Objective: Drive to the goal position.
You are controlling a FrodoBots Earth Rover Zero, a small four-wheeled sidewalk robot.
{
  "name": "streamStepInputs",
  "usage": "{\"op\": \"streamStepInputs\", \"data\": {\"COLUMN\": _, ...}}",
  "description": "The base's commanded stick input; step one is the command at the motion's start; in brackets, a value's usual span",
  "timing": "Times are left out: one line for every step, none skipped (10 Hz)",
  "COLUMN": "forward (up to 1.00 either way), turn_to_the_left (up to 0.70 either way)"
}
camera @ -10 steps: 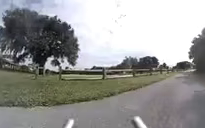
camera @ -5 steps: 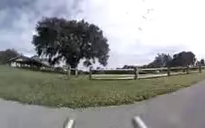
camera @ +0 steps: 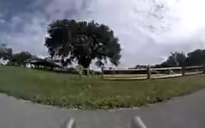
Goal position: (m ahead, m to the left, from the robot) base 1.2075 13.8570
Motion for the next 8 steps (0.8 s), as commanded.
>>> {"op": "streamStepInputs", "data": {"forward": 0.06, "turn_to_the_left": 0.12}}
{"op": "streamStepInputs", "data": {"forward": 0.06, "turn_to_the_left": 0.12}}
{"op": "streamStepInputs", "data": {"forward": 0.06, "turn_to_the_left": 0.12}}
{"op": "streamStepInputs", "data": {"forward": 0.06, "turn_to_the_left": 0.12}}
{"op": "streamStepInputs", "data": {"forward": 0.06, "turn_to_the_left": 0.12}}
{"op": "streamStepInputs", "data": {"forward": 0.06, "turn_to_the_left": 0.12}}
{"op": "streamStepInputs", "data": {"forward": 0.06, "turn_to_the_left": 0.12}}
{"op": "streamStepInputs", "data": {"forward": 0.06, "turn_to_the_left": 0.12}}
